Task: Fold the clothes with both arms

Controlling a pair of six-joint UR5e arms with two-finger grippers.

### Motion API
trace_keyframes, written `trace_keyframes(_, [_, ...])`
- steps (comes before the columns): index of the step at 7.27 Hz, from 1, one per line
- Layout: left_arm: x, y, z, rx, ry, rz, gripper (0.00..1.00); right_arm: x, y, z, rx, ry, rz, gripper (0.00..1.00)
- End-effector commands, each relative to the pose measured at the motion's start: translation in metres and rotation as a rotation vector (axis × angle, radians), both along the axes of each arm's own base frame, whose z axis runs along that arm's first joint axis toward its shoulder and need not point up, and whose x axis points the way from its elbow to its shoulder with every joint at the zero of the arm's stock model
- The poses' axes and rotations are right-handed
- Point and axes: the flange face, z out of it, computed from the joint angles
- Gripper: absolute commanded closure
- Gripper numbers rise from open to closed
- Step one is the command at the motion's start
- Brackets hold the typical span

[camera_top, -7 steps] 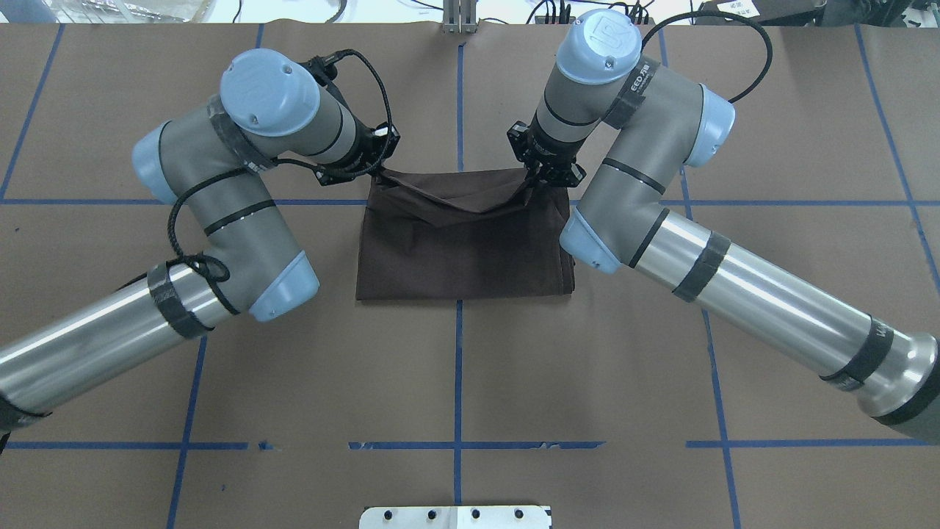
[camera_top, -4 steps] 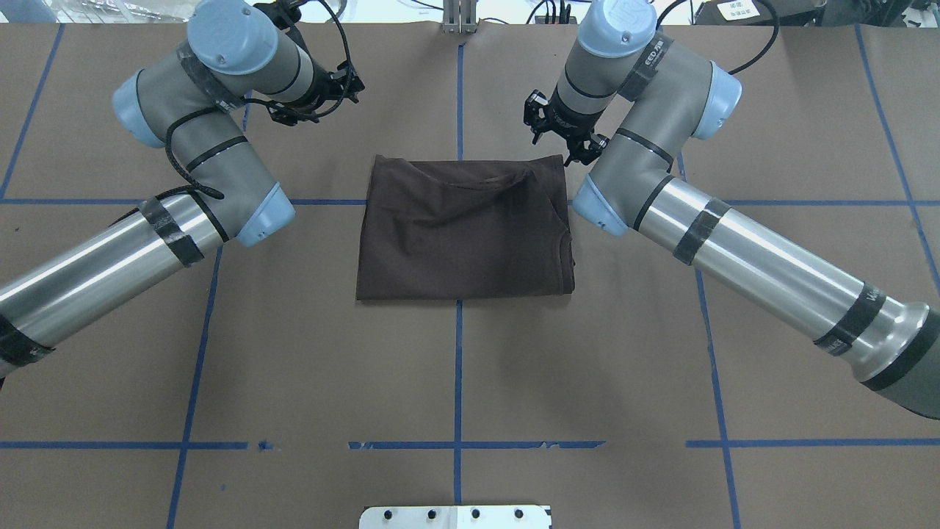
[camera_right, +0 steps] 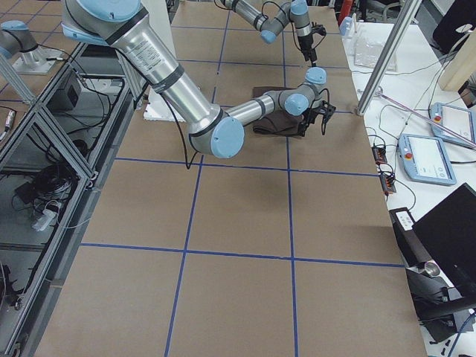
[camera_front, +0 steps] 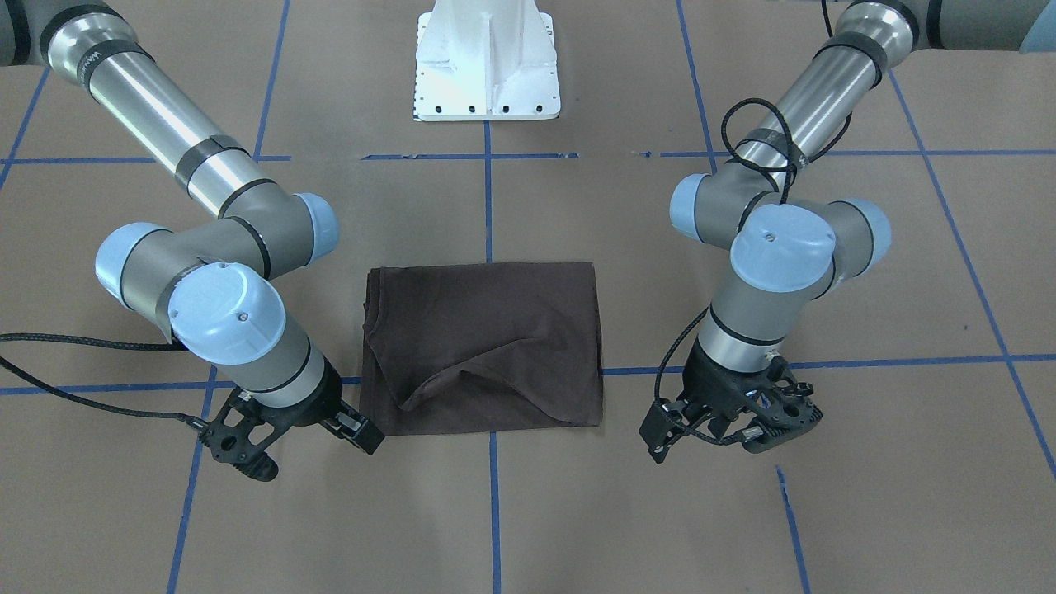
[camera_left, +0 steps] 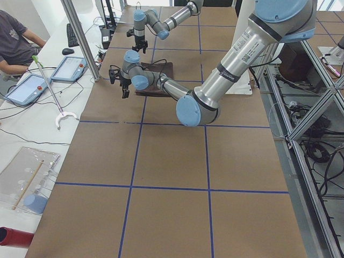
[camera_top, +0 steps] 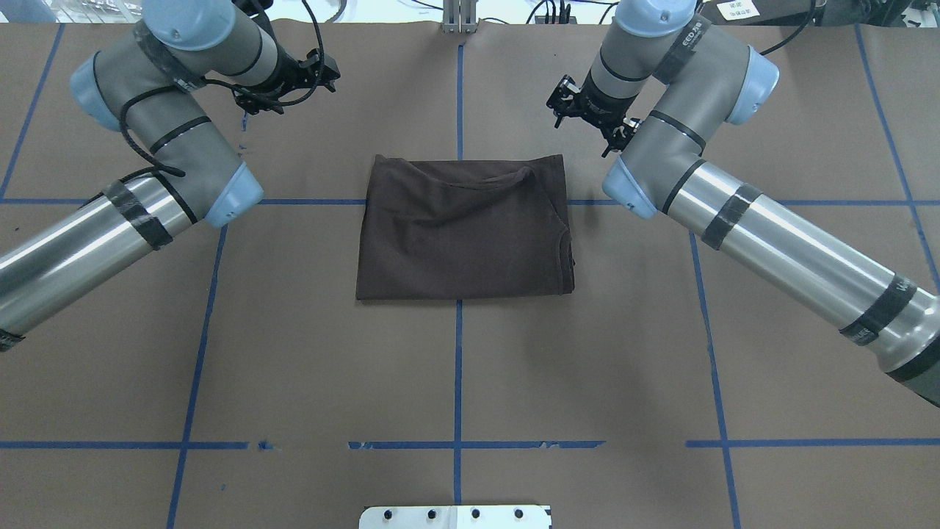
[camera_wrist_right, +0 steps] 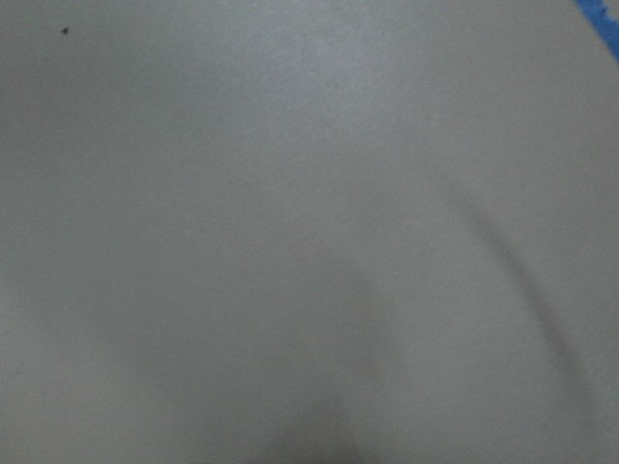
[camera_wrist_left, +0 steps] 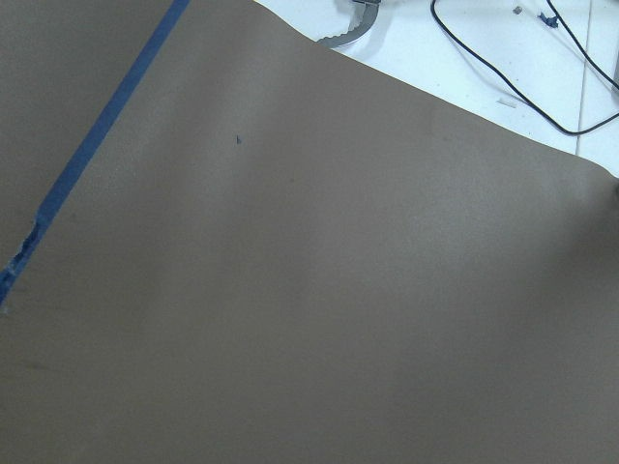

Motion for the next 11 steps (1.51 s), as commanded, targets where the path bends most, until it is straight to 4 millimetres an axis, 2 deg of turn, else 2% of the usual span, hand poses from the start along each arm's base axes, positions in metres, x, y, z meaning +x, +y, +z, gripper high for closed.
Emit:
trace_keyframes(1, [-0.014,0.010,-0.002,0.025,0.015,0.037,0.00,0.055,0.001,0.035,0.098,0.070,-0.106,0.00])
trace_keyframes(2, [-0.001,0.016,-0.005,0.019,0.019,0.039,0.00,0.081,-0.009,0.043,0.136,0.077,-0.138,0.00])
trace_keyframes(3, [0.005,0.019,-0.005,0.019,0.011,0.020,0.00,0.094,-0.014,0.047,0.168,0.066,-0.179,0.00])
trace_keyframes(4, [0.005,0.020,-0.005,0.019,0.013,0.019,0.00,0.089,-0.013,0.038,0.183,0.051,-0.189,0.00])
trace_keyframes(5, [0.002,0.023,-0.005,0.028,0.017,0.019,0.00,0.057,0.003,0.032,0.183,0.040,-0.221,0.00])
trace_keyframes(6, [-0.006,0.030,-0.022,0.060,0.040,0.017,0.00,0.021,0.025,0.026,0.142,0.024,-0.226,0.00])
trace_keyframes(7, [-0.020,0.048,-0.024,0.088,0.056,0.024,0.00,-0.008,0.043,0.018,0.072,0.008,-0.198,0.00])
trace_keyframes(8, [-0.038,0.070,-0.027,0.116,0.077,0.028,0.00,-0.038,0.058,-0.005,-0.001,-0.016,-0.150,0.00])
trace_keyframes(9, [-0.048,0.082,-0.035,0.138,0.094,0.026,0.00,-0.055,0.064,-0.033,-0.053,-0.041,-0.102,0.00])
trace_keyframes(10, [-0.052,0.086,-0.043,0.153,0.105,0.025,0.00,-0.060,0.062,-0.045,-0.056,-0.046,-0.092,0.01])
trace_keyframes(11, [-0.052,0.086,-0.043,0.154,0.104,0.022,0.00,-0.065,0.056,-0.041,-0.060,-0.030,-0.093,0.02])
